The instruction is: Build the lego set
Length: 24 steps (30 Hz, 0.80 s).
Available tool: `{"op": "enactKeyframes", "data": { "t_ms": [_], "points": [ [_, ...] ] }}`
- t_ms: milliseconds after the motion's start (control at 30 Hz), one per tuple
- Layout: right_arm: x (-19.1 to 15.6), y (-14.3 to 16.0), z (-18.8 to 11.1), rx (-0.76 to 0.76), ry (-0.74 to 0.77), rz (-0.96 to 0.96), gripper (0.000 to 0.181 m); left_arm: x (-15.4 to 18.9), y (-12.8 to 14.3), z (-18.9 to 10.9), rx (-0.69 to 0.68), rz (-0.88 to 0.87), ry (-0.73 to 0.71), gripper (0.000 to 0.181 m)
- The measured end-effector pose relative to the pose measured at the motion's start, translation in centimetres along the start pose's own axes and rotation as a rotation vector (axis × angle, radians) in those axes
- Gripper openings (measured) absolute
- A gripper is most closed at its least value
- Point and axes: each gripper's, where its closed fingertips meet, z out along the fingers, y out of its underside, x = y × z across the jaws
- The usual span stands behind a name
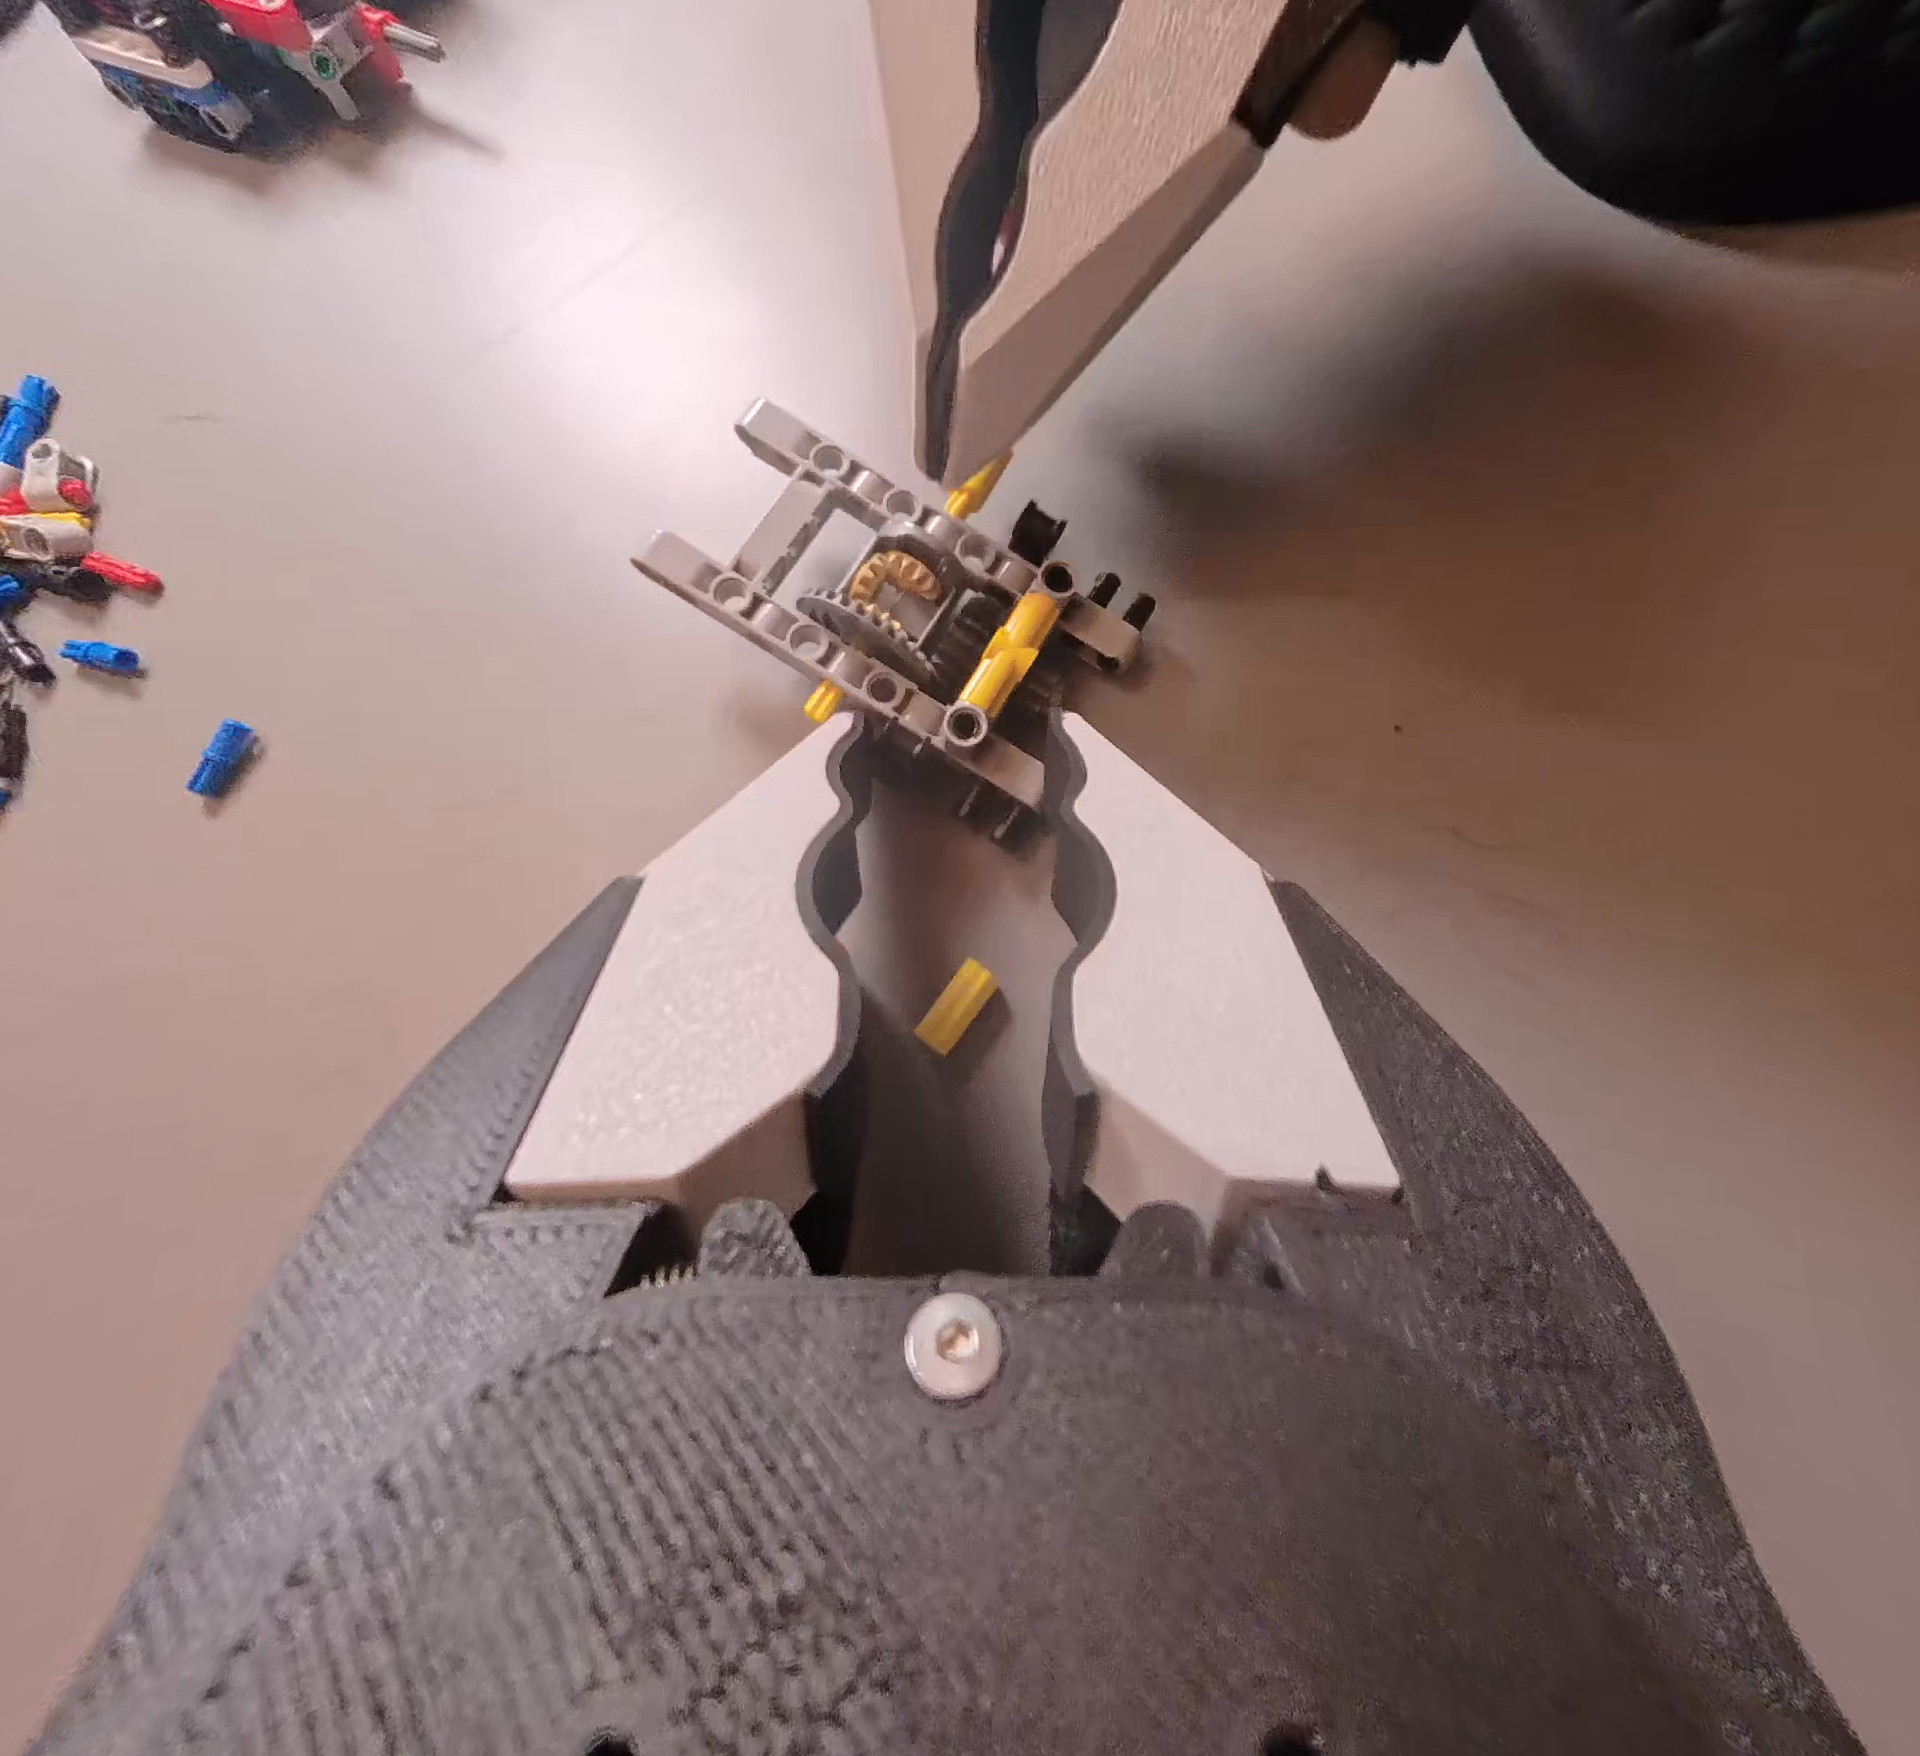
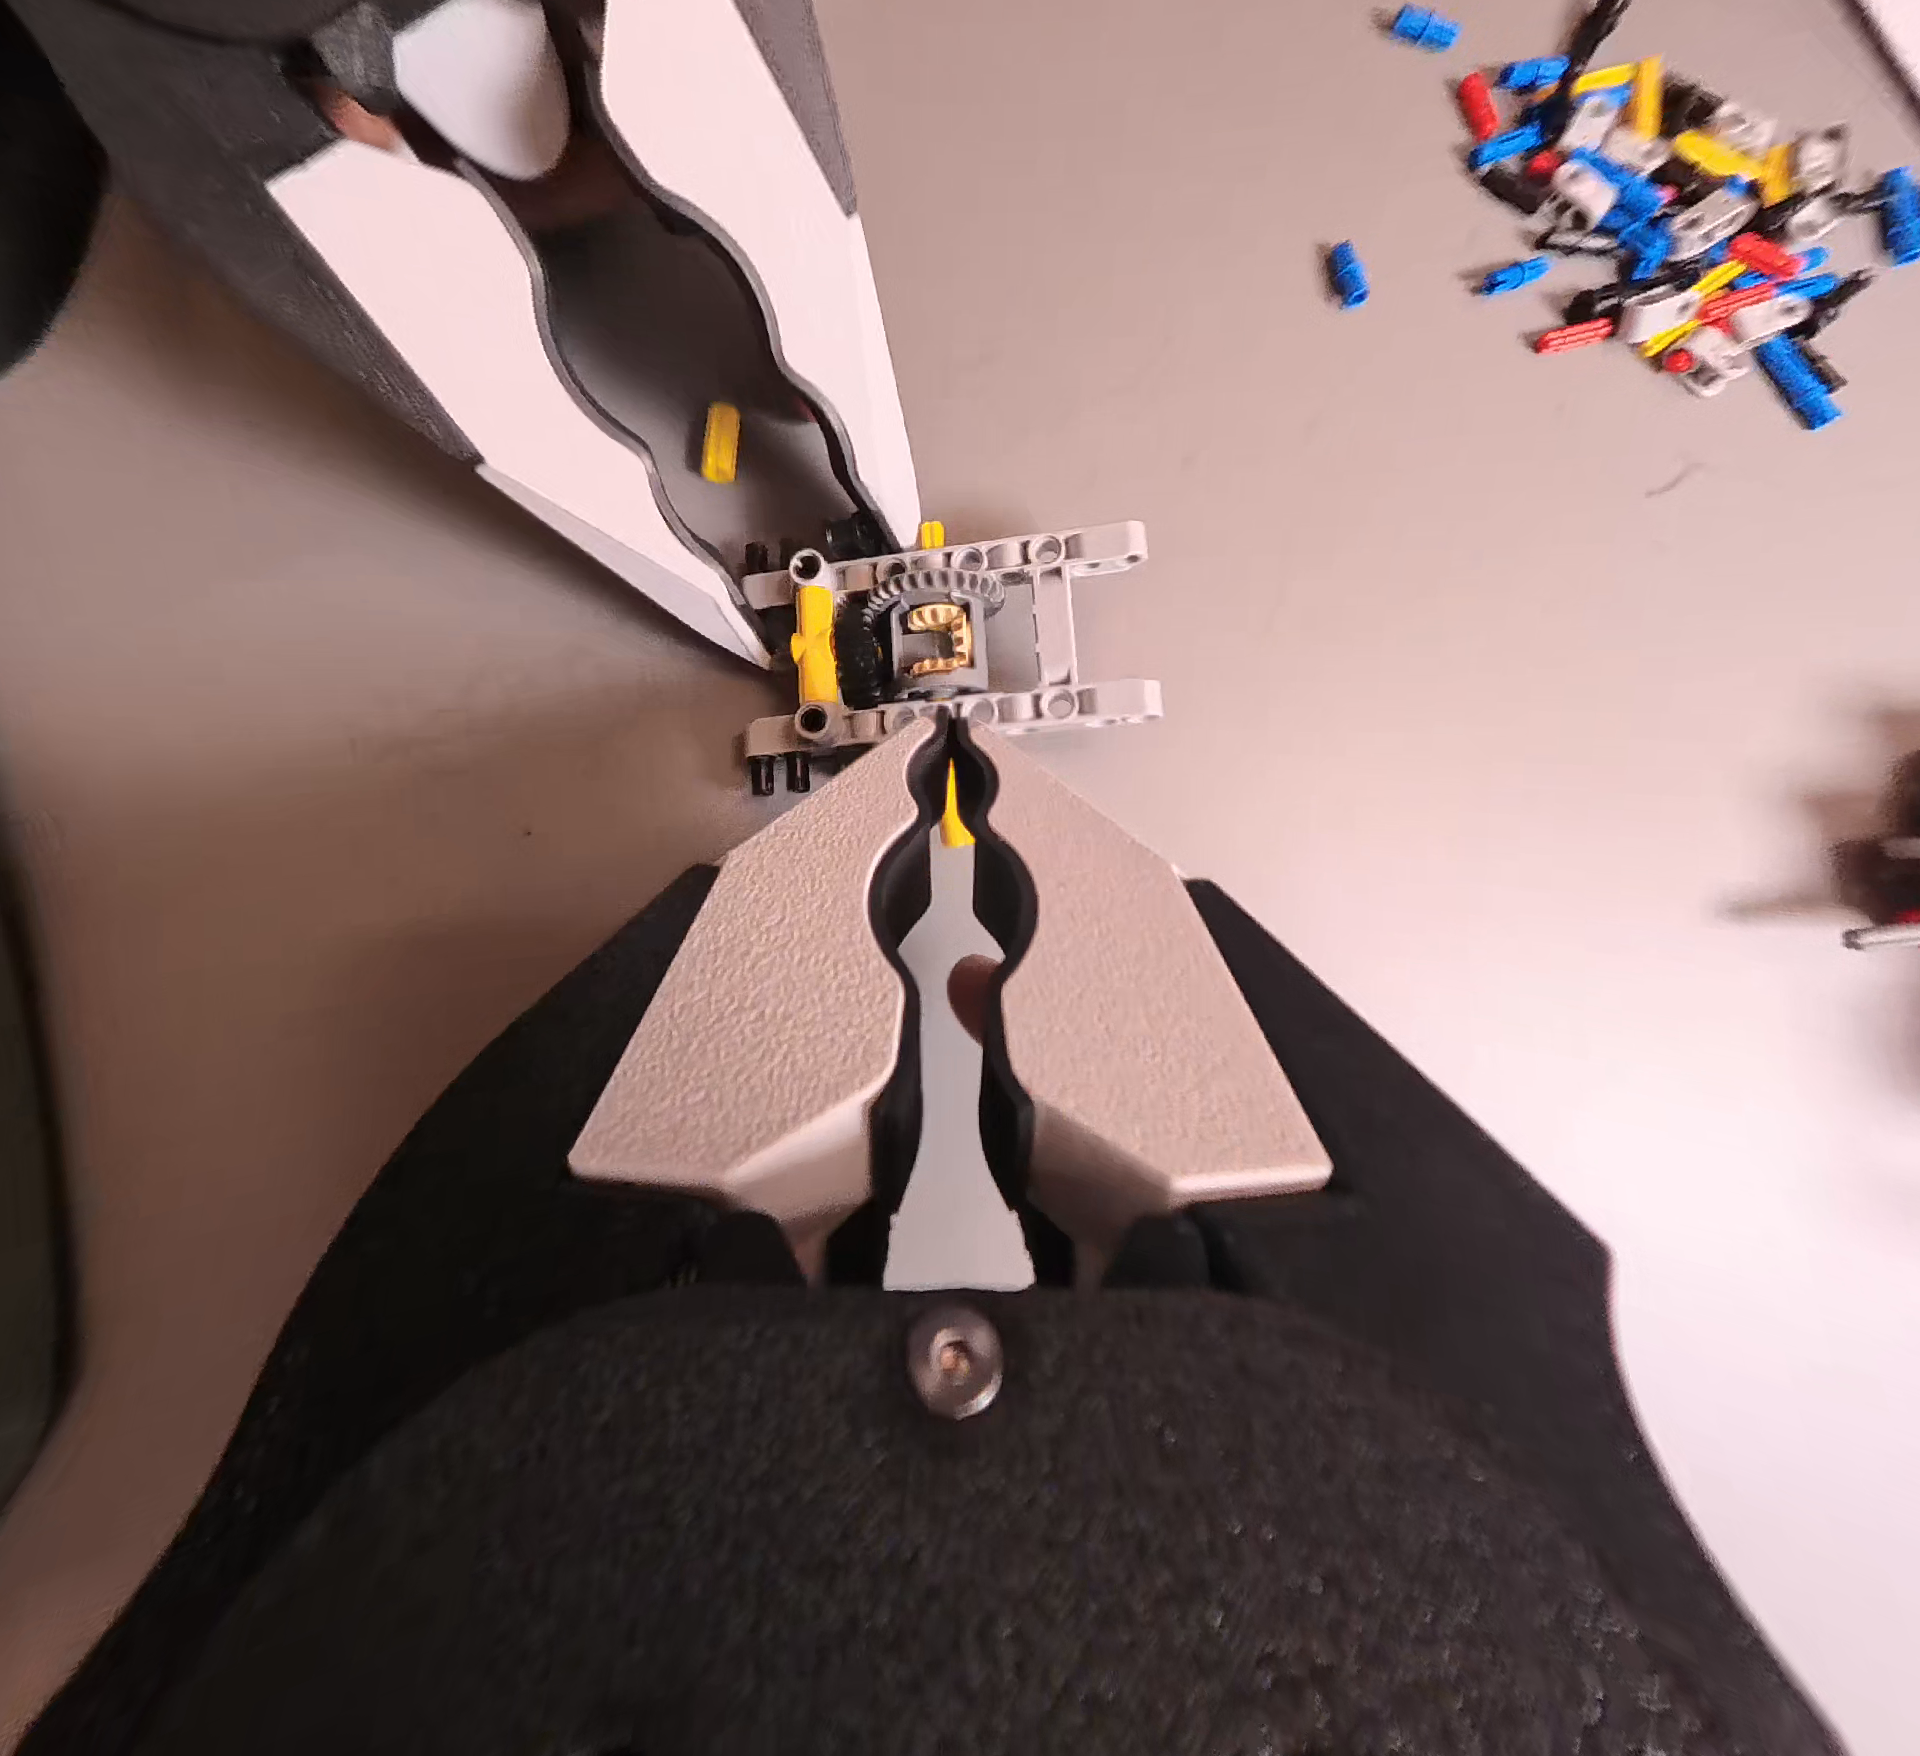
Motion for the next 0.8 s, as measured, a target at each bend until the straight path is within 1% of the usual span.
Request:
{"op": "enactKeyframes", "data": {
  "t_ms": [67, 100, 167, 300, 333, 433, 633, 800],
  "points": [
    [0.5, -0.5, -1.0, 0.067, 0.013, 0.019, 0.000, -0.2, 0.1, -0.1, 0.002, 0.000, -0.001, 0.031],
    [0.7, -0.3, -1.4, 0.083, 0.021, 0.017, 0.003, -0.2, 0.1, 0.0, 0.007, -0.003, 0.005, 0.031],
    [1.0, 0.6, -1.6, 0.081, 0.046, -0.025, 0.010, -0.1, 0.0, 0.0, 0.013, -0.004, 0.012, 0.031],
    [-0.1, 2.6, -0.3, 0.058, 0.032, -0.104, 0.012, -0.1, 0.0, 0.1, 0.015, -0.002, 0.009, 0.031],
    [-0.3, 2.5, 0.0, 0.068, 0.038, -0.124, 0.013, -0.1, 0.0, 0.1, 0.015, 0.000, 0.008, 0.032],
    [0.0, 1.9, 0.3, 0.094, 0.064, -0.129, 0.008, -0.1, 0.0, 0.1, 0.016, 0.005, 0.004, 0.031],
    [0.1, 1.9, 0.4, 0.054, 0.076, -0.164, 0.006, -0.1, 0.0, 0.2, 0.015, 0.008, 0.000, 0.031],
    [0.1, 2.0, 0.3, -0.071, 0.107, -0.210, 0.005, 0.1, -0.1, 0.2, 0.004, 0.025, -0.015, 0.031]
  ]
}}
